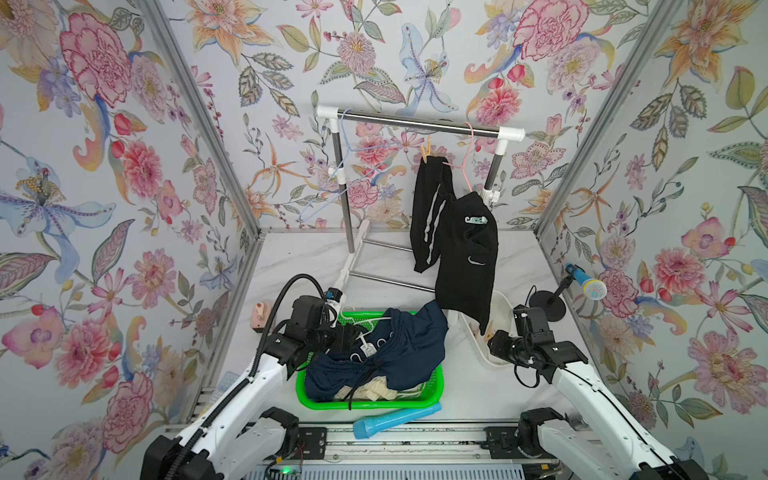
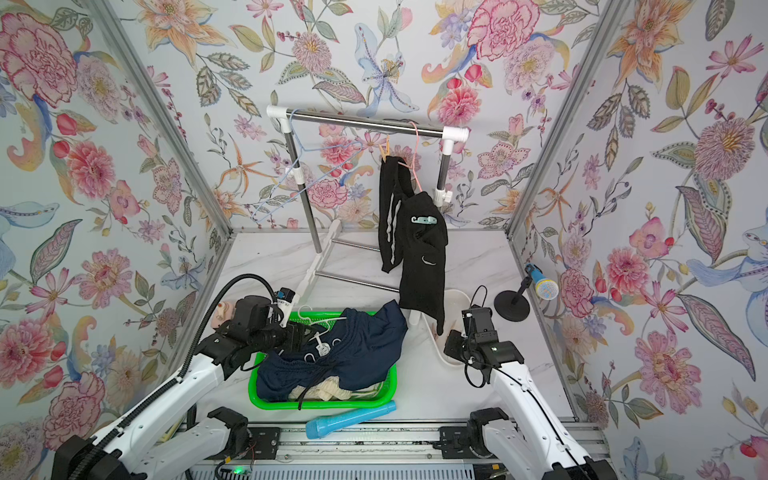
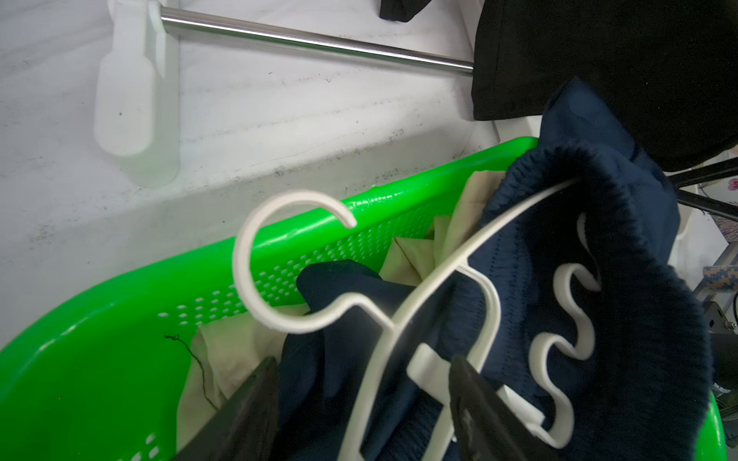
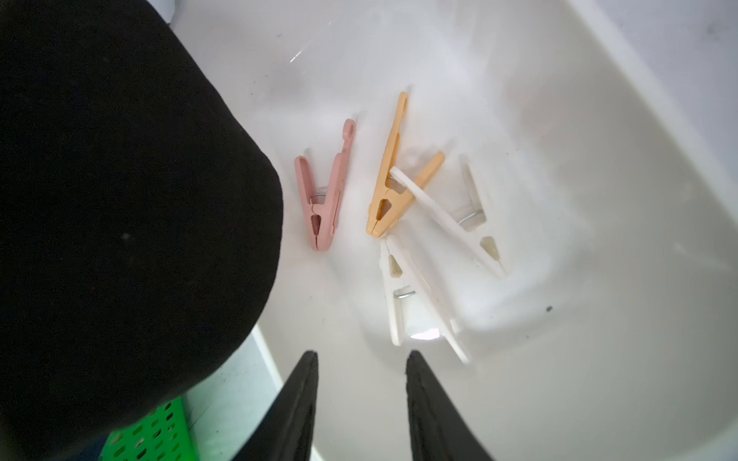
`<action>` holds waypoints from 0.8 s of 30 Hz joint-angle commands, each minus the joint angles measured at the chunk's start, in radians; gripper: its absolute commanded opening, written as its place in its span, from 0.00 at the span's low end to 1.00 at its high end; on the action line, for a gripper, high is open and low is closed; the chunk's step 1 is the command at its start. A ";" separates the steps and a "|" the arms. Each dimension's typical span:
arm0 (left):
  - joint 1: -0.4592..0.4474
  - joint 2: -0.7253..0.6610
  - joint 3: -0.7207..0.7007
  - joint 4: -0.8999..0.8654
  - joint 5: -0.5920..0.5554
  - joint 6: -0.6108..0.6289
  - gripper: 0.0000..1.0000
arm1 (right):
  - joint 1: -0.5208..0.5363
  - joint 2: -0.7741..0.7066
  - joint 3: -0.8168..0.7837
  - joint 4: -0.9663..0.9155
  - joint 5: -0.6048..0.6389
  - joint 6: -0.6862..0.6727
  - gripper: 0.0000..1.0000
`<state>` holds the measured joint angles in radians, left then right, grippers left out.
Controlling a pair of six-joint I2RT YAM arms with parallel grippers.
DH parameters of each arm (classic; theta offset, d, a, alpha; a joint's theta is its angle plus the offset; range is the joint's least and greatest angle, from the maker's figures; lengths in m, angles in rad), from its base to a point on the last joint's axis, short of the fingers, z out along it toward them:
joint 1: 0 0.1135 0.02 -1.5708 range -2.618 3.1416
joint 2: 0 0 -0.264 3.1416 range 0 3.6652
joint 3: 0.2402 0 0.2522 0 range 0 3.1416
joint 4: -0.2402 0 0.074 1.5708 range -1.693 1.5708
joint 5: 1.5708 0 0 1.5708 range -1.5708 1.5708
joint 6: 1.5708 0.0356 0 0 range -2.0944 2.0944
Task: Remove the clothespins securing shorts to the hanger
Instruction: Pick up the hanger from the basket.
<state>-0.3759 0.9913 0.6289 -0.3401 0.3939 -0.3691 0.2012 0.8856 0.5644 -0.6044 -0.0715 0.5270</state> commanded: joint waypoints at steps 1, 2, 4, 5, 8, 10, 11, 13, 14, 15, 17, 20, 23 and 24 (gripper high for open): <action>0.025 0.021 -0.009 0.059 0.085 0.040 0.67 | -0.005 -0.023 0.019 0.006 -0.008 -0.006 0.40; 0.027 0.031 -0.013 0.071 0.121 0.045 0.66 | -0.005 -0.026 0.020 0.006 -0.008 -0.007 0.40; 0.028 0.043 -0.030 0.103 0.192 0.049 0.63 | -0.006 -0.026 0.023 0.005 -0.009 -0.008 0.40; 0.028 0.050 -0.036 0.114 0.219 0.051 0.61 | -0.005 -0.024 0.025 0.006 -0.011 -0.007 0.40; 0.029 0.062 -0.052 0.136 0.268 0.050 0.58 | -0.005 -0.023 0.028 0.007 -0.012 -0.007 0.41; 0.029 0.062 -0.057 0.139 0.272 0.049 0.55 | -0.006 -0.026 0.030 0.008 -0.014 -0.006 0.41; 0.029 0.062 -0.058 0.139 0.274 0.048 0.52 | -0.006 -0.030 0.029 0.006 -0.015 -0.005 0.41; 0.029 0.057 -0.056 0.136 0.276 0.048 0.46 | -0.005 -0.037 0.031 0.005 -0.012 -0.004 0.41; 0.028 0.054 -0.053 0.133 0.277 0.048 0.41 | -0.006 -0.041 0.031 0.005 -0.014 -0.004 0.41; 0.028 0.047 -0.051 0.129 0.279 0.048 0.38 | -0.005 -0.044 0.031 0.006 -0.015 -0.005 0.41; 0.028 0.027 -0.043 0.119 0.284 0.048 0.28 | -0.005 -0.047 0.032 0.005 -0.019 -0.004 0.41; 0.029 -0.016 -0.031 0.106 0.283 0.045 0.20 | -0.004 -0.059 0.037 0.005 -0.031 -0.002 0.41; 0.029 -0.062 -0.013 0.086 0.275 0.045 0.10 | 0.006 -0.079 0.052 0.000 -0.040 -0.002 0.42; 0.029 -0.074 -0.007 0.083 0.277 0.047 0.08 | 0.015 -0.087 0.061 -0.011 -0.034 -0.003 0.42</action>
<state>-0.3534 0.9562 0.5854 -0.2352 0.6518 -0.3298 0.2039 0.8234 0.5743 -0.6083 -0.0978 0.5274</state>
